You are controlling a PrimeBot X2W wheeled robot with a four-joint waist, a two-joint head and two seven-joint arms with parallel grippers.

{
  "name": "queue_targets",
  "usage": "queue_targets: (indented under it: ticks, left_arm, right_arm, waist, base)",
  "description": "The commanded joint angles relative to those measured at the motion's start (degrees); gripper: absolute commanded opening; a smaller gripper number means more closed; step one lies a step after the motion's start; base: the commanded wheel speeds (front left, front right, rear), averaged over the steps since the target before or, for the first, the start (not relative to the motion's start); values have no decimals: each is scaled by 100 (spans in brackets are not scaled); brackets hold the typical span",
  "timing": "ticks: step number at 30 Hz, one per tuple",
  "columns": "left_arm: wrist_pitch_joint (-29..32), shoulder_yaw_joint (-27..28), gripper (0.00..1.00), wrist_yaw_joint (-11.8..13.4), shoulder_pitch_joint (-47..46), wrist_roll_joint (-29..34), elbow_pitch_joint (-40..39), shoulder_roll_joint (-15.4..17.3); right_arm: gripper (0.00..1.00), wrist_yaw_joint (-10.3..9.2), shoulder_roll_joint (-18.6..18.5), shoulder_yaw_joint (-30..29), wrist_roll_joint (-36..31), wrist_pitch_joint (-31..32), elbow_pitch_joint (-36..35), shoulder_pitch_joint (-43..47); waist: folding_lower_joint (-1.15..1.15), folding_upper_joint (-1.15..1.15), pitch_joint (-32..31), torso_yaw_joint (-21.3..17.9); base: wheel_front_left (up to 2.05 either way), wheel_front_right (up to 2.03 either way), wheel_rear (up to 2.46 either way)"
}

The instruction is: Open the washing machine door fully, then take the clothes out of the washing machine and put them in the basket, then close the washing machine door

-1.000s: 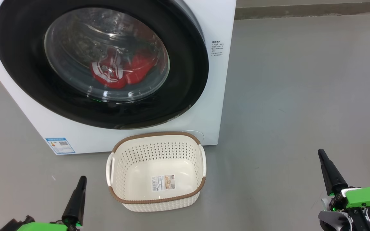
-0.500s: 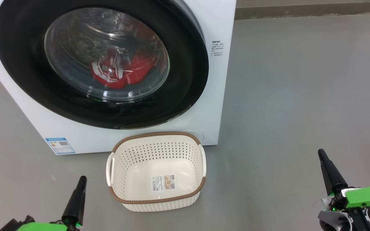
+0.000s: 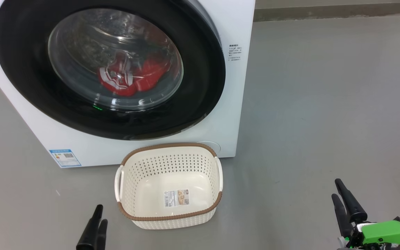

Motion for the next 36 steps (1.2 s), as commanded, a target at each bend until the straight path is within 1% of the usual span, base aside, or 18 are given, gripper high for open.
queue_targets:
  ticks: [1, 3, 9, 17, 25, 31, 32, 36]
  left_arm:
    - [-41, -22, 100, -7, -238, -23, -126, 55]
    - [-70, -56, 100, -8, -265, -22, -126, 58]
    - [-184, -174, 100, -10, -358, 65, -133, 91]
    - [-349, -304, 100, -13, -499, 480, -109, 138]
    - [-485, -297, 100, -11, -574, 1192, -120, 119]
    - [-587, -311, 100, 38, -643, 1776, -131, 110]
    - [-621, -314, 100, 56, -671, 1974, -141, 110]
    - [-689, -335, 100, 100, -728, 2351, -153, 112]
  right_arm:
    - [100, 1, -60, 51, 18, -37, -148, -264]
    - [100, 1, -63, 89, 17, -58, -150, -289]
    - [100, 2, -93, 219, -67, -165, -156, -378]
    - [100, 2, -173, 430, -469, -356, -83, -532]
    - [100, 2, -145, 427, -1272, -494, -32, -650]
    - [100, 2, -113, 366, -2037, -596, -19, -716]
    - [100, 2, -107, 360, -2267, -630, -36, -740]
    - [100, 2, -106, 344, -2717, -697, -92, -792]
  waist:
    - [5, 0, 2, -1]
    - [-1, 0, 11, -2]
    - [-2, 0, 20, -7]
    - [-2, 0, 27, -8]
    - [-2, 0, 25, -13]
    - [-2, 0, 39, -20]
    - [-2, 0, 50, -23]
    - [-2, 0, 74, -31]
  base:
    - [0, 0, 0]
    - [0, 0, 0]
    - [0, 0, 0]
    - [0, 0, 0]
    - [0, 0, 0]
    - [0, 0, 0]
    - [0, 0, 0]
    - [0, 0, 0]
